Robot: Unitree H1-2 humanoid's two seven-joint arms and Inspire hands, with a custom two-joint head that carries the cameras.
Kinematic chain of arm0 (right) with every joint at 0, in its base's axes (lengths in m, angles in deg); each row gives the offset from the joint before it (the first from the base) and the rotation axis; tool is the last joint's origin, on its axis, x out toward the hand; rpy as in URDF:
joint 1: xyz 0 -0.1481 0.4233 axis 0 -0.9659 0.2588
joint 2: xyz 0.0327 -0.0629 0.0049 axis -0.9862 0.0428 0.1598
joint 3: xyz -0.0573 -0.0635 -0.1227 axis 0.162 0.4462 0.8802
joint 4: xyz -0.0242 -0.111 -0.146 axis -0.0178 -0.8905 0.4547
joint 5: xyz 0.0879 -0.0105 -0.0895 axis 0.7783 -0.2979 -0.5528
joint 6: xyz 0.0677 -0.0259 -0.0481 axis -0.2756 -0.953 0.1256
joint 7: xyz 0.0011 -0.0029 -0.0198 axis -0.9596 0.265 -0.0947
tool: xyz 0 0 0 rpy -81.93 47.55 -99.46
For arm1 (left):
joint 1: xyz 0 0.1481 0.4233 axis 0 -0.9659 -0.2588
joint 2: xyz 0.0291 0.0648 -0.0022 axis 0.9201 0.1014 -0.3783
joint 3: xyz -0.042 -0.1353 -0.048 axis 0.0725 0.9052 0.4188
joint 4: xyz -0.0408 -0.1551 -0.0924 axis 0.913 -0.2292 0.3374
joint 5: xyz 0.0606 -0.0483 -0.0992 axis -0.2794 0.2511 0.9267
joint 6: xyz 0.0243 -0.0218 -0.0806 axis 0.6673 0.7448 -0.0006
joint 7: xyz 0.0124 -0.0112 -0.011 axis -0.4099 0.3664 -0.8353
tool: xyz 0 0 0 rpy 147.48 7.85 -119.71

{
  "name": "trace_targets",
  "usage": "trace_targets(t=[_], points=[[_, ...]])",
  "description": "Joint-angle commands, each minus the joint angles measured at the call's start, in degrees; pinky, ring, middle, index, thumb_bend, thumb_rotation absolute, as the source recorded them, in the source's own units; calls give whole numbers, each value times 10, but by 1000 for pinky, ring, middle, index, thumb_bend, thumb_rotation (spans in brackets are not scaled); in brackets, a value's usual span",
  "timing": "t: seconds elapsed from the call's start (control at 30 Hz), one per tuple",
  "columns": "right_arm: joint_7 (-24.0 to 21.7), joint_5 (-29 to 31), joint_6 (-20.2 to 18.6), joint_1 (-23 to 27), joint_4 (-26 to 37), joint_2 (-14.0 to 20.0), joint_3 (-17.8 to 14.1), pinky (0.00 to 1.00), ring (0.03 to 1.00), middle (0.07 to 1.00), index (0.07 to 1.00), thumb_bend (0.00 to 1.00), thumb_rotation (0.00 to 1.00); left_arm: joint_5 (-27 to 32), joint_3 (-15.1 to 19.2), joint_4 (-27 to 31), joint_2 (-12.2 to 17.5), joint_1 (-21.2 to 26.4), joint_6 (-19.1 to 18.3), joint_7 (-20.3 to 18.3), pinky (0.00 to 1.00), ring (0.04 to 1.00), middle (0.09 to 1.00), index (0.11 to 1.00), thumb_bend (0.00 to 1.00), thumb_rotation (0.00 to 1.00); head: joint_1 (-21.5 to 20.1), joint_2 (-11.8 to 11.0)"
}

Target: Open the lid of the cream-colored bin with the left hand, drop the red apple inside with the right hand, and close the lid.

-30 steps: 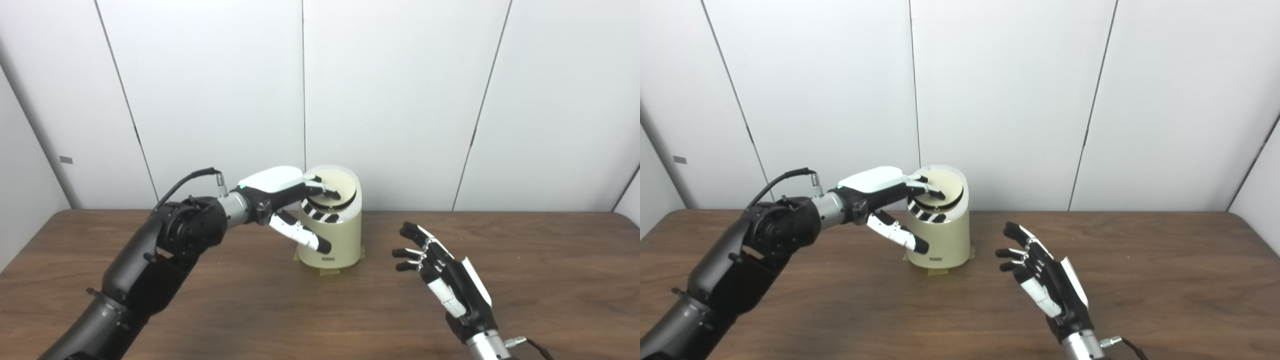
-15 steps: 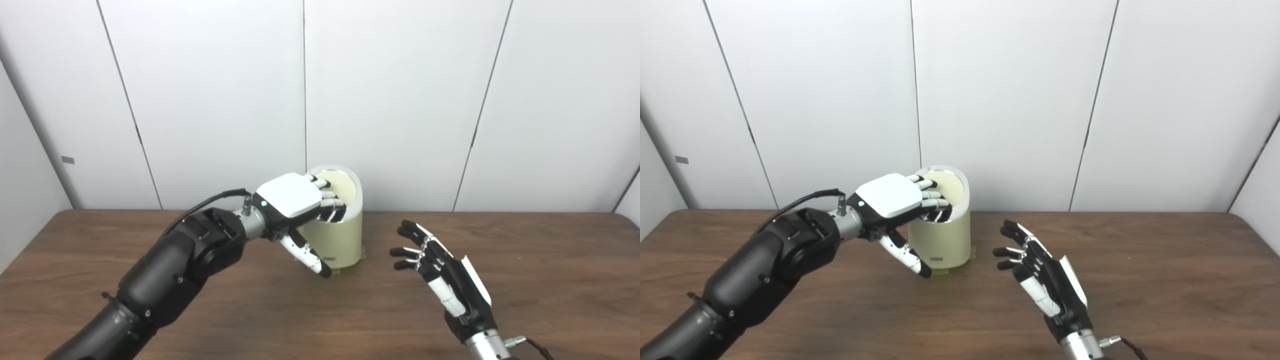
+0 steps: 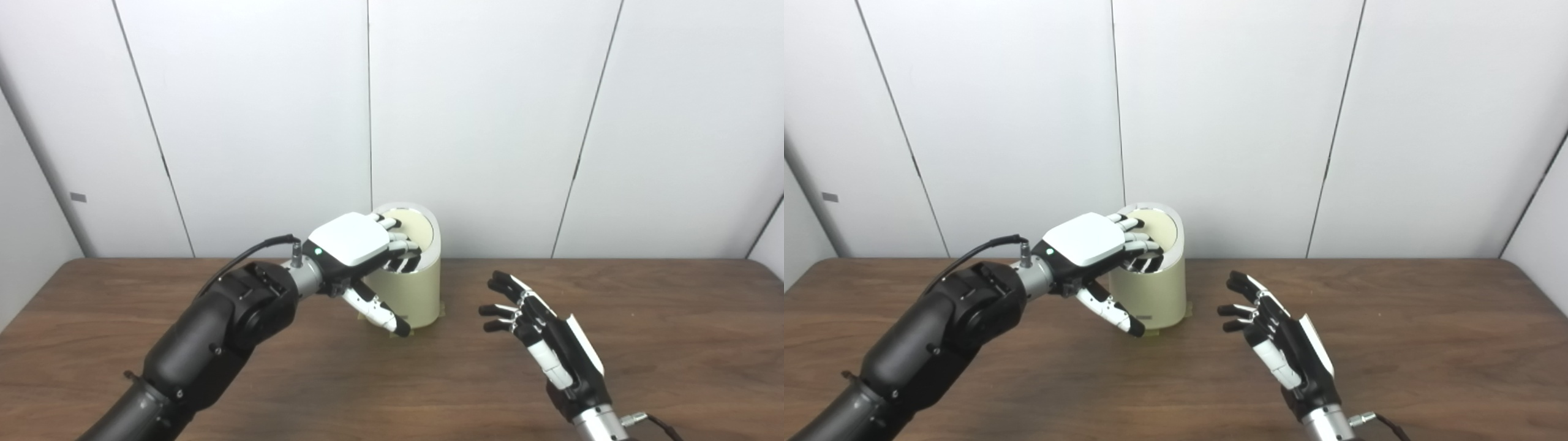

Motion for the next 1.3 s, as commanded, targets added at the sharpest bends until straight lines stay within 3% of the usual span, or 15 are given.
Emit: trace_targets(t=[0.0, 0.13, 0.23, 0.33, 0.53, 0.7, 0.97, 1.07, 1.27], points=[[-3, 8, 12, 17, 22, 2, -1, 648, 739, 882, 875, 806, 846, -2, 19, 22, 9, 13, -11, 15, 1000, 1000, 914, 915, 1000, 808, 0, 1], [-4, 7, 15, 18, 19, 4, -1, 643, 739, 884, 876, 796, 841, -15, 56, 57, -2, 3, -42, 41, 1000, 1000, 982, 976, 1000, 768, 1, 2], [-6, 5, 17, 18, 17, 7, -2, 641, 742, 885, 873, 790, 839, 17, 112, 58, -28, -18, -43, 121, 1000, 1000, 999, 998, 952, 664, 2, 1], [-7, 6, 15, 19, 15, 9, -4, 634, 734, 879, 864, 796, 835, 137, 183, 57, -70, -40, -57, 142, 978, 1000, 1000, 1000, 852, 514, 3, 1], [-4, 8, 12, 19, 15, 9, -9, 634, 740, 880, 871, 818, 824, 355, 267, 46, -113, -94, -74, 124, 1000, 1000, 1000, 1000, 839, 491, 3, 2], [-3, 7, 16, 18, 14, 10, -12, 636, 740, 876, 877, 817, 829, 442, 286, 41, -123, -154, -92, 118, 994, 1000, 1000, 1000, 976, 694, 5, 3], [-1, 13, 24, 21, 6, 12, -20, 627, 740, 872, 876, 817, 826, 580, 315, 24, -154, -237, -111, 110, 1000, 1000, 1000, 1000, 1000, 803, 8, 6], [5, -4, 31, 22, 0, 15, -20, 685, 830, 920, 908, 802, 875, 608, 319, 19, -163, -261, -110, 110, 1000, 1000, 1000, 1000, 1000, 858, 7, 8], [9, -29, 20, 21, -1, 19, -18, 870, 993, 998, 989, 877, 996, 624, 318, 5, -169, -291, -92, 116, 1000, 1000, 1000, 1000, 1000, 860, 5, 11]])
